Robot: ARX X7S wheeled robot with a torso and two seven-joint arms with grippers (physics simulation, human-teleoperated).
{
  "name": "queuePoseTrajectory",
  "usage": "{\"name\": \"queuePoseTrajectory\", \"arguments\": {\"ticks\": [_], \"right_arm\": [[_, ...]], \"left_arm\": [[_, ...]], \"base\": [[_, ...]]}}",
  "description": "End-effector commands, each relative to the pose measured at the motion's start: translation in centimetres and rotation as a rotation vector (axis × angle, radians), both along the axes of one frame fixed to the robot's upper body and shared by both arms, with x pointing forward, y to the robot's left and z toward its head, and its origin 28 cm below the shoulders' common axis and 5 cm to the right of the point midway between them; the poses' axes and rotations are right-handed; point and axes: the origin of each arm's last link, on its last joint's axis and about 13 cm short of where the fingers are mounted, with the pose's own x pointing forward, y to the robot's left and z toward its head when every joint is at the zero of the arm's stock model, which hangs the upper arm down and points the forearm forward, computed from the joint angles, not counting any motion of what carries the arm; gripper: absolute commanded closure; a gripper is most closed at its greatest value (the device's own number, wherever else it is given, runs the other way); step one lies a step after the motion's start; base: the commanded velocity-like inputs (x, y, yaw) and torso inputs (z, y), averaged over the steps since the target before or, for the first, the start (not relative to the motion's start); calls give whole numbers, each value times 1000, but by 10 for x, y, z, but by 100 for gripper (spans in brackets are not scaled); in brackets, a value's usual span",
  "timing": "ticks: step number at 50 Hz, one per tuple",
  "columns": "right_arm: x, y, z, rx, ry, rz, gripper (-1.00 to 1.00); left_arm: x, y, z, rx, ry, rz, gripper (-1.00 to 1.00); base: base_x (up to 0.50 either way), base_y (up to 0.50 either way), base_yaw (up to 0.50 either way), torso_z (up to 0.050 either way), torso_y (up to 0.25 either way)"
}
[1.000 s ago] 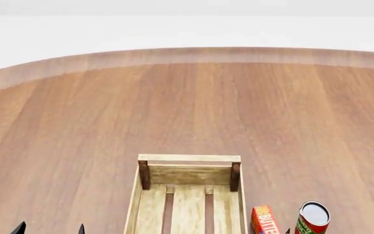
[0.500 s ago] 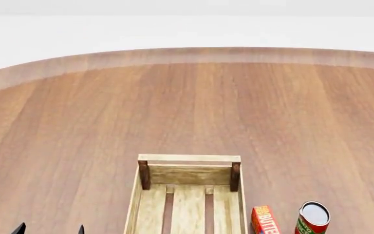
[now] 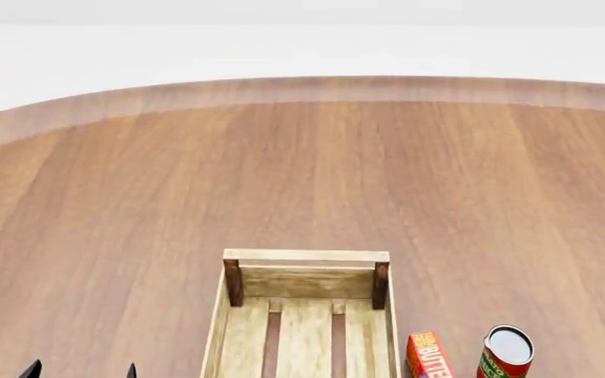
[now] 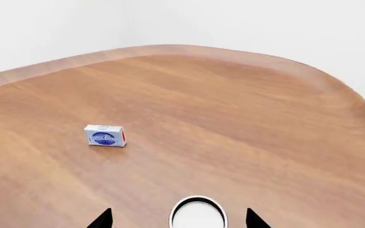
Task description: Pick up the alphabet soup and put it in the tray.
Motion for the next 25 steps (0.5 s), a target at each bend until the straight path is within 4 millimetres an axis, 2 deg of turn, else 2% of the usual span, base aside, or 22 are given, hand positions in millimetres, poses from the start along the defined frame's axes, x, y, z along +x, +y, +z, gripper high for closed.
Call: {"name": "queuePoseTrajectory", "arguments": {"ticks": [1,25], "right_arm": [[-6,-7,-12,15,23,-49,-100],[6,-15,-39,62,55,-15,-100]], "left_arm": [[0,0,0,0,-1,0,-100],[0,0,0,5,-1,-2,-100]], "base": [[0,0,0,0,0],[0,0,0,0,0]]}}
